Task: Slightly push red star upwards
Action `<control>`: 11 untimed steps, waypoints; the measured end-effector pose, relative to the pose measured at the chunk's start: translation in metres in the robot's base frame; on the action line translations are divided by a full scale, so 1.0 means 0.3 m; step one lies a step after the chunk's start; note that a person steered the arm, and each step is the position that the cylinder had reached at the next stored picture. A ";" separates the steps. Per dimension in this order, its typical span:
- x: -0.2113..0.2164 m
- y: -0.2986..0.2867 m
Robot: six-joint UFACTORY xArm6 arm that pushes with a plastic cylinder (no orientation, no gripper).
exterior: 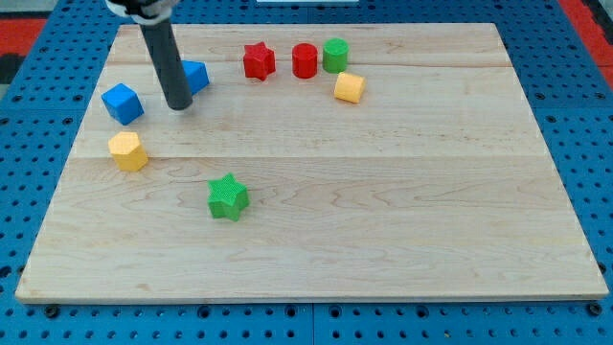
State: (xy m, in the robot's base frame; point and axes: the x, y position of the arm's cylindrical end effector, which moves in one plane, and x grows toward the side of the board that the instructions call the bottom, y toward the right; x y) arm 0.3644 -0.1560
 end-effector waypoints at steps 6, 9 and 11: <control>-0.241 0.350; -0.301 0.209; -0.189 0.602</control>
